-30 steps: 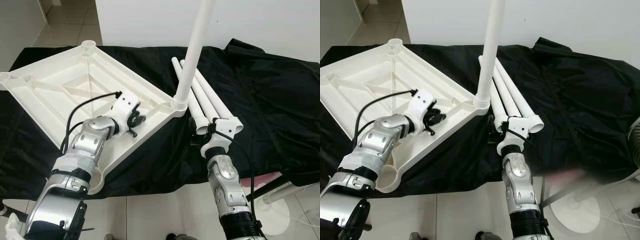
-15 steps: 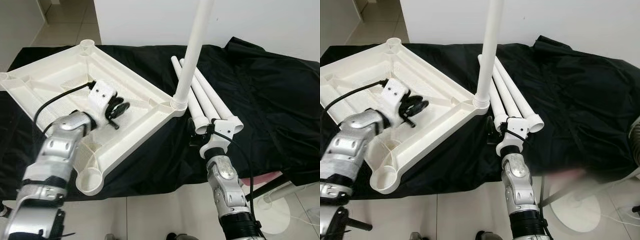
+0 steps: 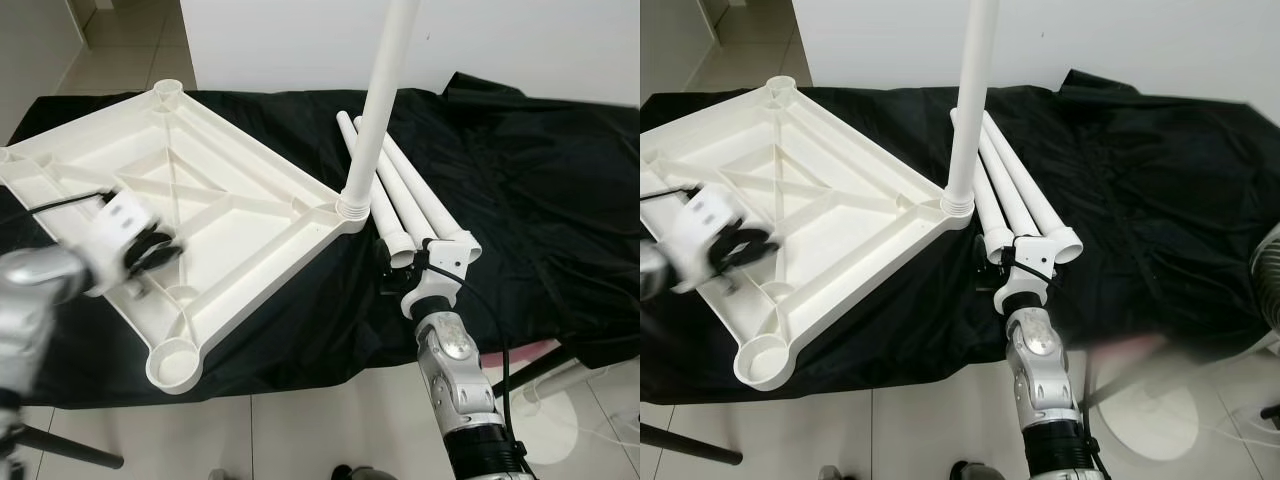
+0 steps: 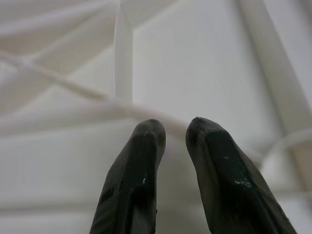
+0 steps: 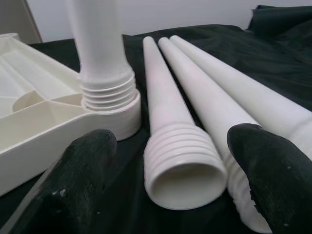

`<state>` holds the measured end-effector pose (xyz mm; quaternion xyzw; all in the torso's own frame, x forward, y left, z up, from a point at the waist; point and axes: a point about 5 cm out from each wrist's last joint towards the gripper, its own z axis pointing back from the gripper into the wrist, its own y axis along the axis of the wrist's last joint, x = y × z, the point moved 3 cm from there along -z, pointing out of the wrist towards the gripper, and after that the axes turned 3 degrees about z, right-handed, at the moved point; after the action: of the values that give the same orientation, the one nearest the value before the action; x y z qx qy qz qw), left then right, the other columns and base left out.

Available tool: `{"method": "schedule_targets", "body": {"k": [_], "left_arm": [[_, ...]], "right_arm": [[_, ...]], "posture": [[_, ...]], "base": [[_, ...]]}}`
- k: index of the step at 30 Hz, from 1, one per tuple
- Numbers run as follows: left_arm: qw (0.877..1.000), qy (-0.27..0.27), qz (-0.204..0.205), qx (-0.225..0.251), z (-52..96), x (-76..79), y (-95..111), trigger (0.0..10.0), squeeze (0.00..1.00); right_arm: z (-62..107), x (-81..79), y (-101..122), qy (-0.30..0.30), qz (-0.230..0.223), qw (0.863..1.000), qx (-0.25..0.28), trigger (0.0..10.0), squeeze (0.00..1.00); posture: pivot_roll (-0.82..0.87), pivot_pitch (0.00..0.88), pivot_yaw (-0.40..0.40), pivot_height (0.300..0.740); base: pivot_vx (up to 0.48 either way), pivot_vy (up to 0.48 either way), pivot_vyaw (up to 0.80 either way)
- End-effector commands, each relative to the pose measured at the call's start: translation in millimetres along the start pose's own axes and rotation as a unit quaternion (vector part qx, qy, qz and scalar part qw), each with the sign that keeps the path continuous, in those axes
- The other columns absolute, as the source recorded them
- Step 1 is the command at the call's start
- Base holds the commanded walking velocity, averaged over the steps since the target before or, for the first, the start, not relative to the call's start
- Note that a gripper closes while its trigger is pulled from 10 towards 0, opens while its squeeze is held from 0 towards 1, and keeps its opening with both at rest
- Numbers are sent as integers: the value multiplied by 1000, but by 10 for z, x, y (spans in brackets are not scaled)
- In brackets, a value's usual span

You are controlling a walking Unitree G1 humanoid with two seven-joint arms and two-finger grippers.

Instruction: Building children table

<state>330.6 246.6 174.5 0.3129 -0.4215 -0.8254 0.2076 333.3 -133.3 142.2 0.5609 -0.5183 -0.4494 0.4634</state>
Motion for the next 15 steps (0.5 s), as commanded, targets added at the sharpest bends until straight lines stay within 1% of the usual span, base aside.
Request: {"method": "schedule_targets", "body": {"k": [1, 4, 7, 10, 11, 14, 15], "left_arm": [[999, -29, -4, -22, 29, 65, -59, 10000, 0], [999, -45, 10, -29, 112, 122, -102, 10000, 0], [998, -48, 14, -30, 125, 145, -113, 10000, 0], [997, -61, 19, -37, 167, 222, -149, 10000, 0], [997, -61, 19, -37, 167, 222, -149, 10000, 0], [994, -96, 28, -51, 241, 371, -189, 10000, 0], [994, -96, 28, -51, 241, 371, -189, 10000, 0]], "right_arm": [[25, -13, -58, 4, -1, 1000, -11, 10000, 0], [28, -13, -65, 3, 0, 1000, -12, 10000, 0], [30, -15, -66, 3, -1, 1000, -13, 10000, 0], [42, -16, -76, 5, 0, 1000, -14, 10000, 0], [42, -16, -76, 5, 0, 1000, -14, 10000, 0], [51, -7, -83, 6, 1, 1000, -16, 10000, 0], [51, -7, -83, 6, 1, 1000, -16, 10000, 0]], "posture": [[-54, 97, -16, 740], [-55, 100, -14, 740], [-54, 102, -16, 740], [-52, 104, -19, 740], [-52, 104, -19, 740], [-49, 106, -23, 740], [-49, 106, -23, 740]], "base": [[0, 0, 0], [0, 0, 0], [0, 0, 0], [0, 0, 0], [0, 0, 0], [0, 0, 0], [0, 0, 0]]}}
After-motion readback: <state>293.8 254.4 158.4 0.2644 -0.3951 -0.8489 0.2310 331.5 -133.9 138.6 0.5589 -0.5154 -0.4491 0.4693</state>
